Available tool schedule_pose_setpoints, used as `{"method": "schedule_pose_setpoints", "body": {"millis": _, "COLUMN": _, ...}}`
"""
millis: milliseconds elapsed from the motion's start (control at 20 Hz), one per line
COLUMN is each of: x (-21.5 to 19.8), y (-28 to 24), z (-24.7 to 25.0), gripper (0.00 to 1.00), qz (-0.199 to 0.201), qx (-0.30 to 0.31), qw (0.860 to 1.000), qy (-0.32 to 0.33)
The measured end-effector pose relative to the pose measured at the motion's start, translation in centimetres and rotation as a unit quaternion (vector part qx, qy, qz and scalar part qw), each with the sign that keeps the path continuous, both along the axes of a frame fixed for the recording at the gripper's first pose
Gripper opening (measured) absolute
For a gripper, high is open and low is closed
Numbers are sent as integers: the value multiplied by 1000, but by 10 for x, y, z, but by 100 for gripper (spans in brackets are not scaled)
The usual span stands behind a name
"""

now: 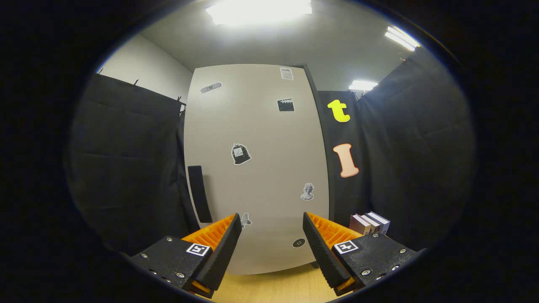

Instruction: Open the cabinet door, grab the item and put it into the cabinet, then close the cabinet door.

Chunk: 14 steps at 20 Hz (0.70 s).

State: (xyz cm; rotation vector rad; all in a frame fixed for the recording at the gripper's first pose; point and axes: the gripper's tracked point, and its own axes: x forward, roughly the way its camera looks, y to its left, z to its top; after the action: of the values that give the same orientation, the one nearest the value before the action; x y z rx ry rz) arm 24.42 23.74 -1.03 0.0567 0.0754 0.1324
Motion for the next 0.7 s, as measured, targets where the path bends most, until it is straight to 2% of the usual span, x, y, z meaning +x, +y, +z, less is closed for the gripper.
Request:
{"method": "schedule_pose_setpoints", "body": {"millis": 200, "x": -24, "y": -4, "z": 6, "gripper": 91, "qz": 14, "qx": -11, "qw": 1000, "qy": -9}}
{"method": "schedule_pose_setpoints", "body": {"millis": 450, "x": -64, "y": -41, "z": 7, "gripper": 91, "qz": -16, "qx": -33, "qw": 999, "qy": -28}}
{"method": "schedule_pose_setpoints", "body": {"millis": 700, "x": -107, "y": -66, "z": -18, "gripper": 91, "qz": -44, "qx": -35, "qw": 998, "qy": -29}}
